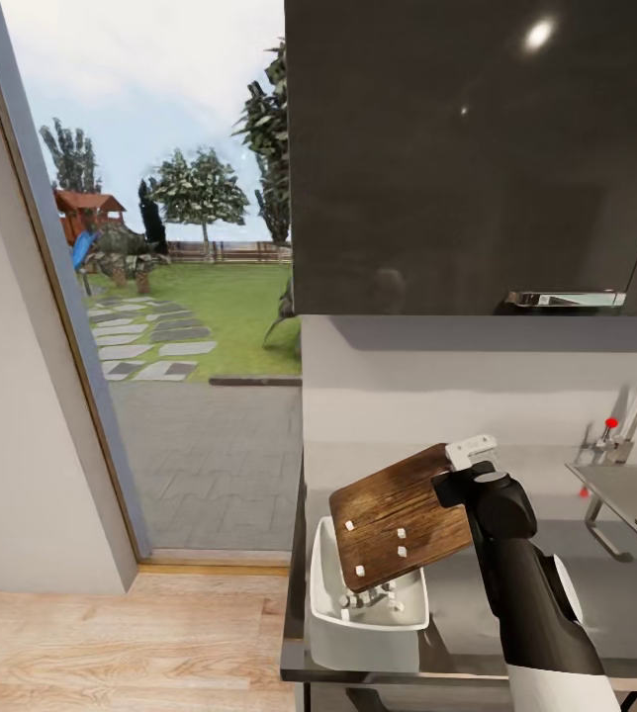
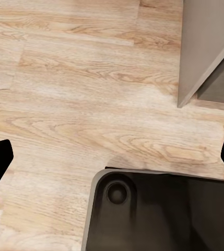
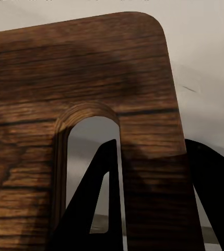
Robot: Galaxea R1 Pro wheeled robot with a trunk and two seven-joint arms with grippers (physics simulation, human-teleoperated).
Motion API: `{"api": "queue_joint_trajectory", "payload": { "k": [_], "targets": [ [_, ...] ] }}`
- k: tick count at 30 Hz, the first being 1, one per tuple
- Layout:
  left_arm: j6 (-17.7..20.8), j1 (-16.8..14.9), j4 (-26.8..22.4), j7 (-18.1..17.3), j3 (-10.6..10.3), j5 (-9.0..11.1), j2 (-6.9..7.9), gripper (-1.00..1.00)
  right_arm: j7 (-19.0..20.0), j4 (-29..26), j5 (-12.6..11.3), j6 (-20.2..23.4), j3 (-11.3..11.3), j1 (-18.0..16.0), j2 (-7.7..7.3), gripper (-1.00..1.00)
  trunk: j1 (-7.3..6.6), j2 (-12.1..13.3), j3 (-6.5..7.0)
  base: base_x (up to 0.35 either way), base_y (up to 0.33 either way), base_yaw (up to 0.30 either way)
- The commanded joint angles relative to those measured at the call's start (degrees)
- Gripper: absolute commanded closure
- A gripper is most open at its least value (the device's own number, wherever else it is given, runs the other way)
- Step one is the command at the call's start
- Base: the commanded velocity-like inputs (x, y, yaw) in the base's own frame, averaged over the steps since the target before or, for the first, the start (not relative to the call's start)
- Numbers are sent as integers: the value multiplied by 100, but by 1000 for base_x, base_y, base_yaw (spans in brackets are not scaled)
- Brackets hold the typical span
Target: In the kitchen, take the Vidalia onion out of the sink, dice it on the chopping board with the paring knife, put the diced onion into the bowl on the countertop, then place both the paring knife and the chopping board into the sink.
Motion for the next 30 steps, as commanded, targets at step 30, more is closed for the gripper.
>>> {"api": "queue_joint_trajectory", "payload": {
  "k": [30],
  "targets": [
    [-4,3,-10,-35,49,-34,-7,-100,68,-48,603,0,-8,-116,88,100,2,-3,-1,0,0,0]
  ]
}}
